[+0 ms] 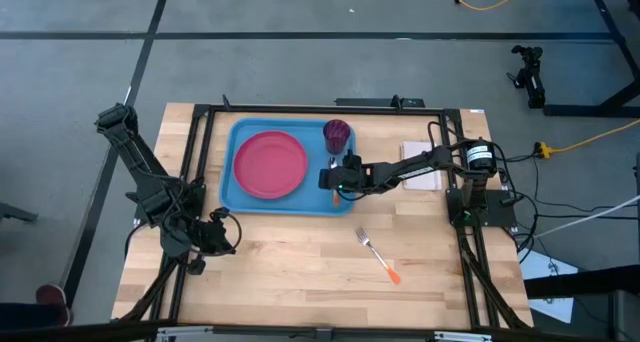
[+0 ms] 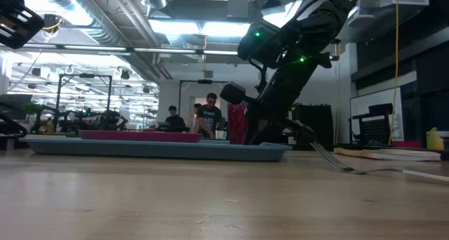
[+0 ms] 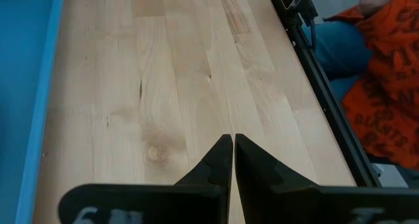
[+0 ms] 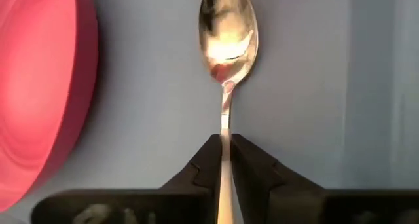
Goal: Pick and place plate/cup/fork/spoon on tray
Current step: Put the orange spoon on the blue serving tray to the right side of the pink plate, then put the orange fork on the blue serving tray to the left side of the orange spoon
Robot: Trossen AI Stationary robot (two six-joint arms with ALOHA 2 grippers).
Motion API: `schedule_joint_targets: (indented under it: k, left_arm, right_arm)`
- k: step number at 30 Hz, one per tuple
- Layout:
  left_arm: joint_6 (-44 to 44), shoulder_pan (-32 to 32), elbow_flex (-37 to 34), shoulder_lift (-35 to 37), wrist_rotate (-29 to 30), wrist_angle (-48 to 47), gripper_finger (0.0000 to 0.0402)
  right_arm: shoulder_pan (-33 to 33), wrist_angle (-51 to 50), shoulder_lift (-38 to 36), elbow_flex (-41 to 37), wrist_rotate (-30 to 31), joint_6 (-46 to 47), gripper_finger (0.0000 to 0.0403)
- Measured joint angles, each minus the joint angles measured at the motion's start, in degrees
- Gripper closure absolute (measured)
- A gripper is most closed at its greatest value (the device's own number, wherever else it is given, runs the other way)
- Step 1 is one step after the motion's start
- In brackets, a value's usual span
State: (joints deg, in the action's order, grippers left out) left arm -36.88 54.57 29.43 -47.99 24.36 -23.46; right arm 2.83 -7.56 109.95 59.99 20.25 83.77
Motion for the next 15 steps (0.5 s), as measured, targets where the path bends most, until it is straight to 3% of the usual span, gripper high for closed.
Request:
schedule_joint_targets:
  k: [7,15]
  left_arm:
    - [0.00,0.00,0.00,0.00,0.00,0.00,0.0390]
    - [0.00,0.00,0.00,0.00,0.00,0.00,0.0390]
  right_arm:
    - [-0.07,0.24,0.00,0.00,0.66,-0.02,0.0328]
    - [-1.00,0.13,-2.45,-0.02,0.29,-2.15,0.0325]
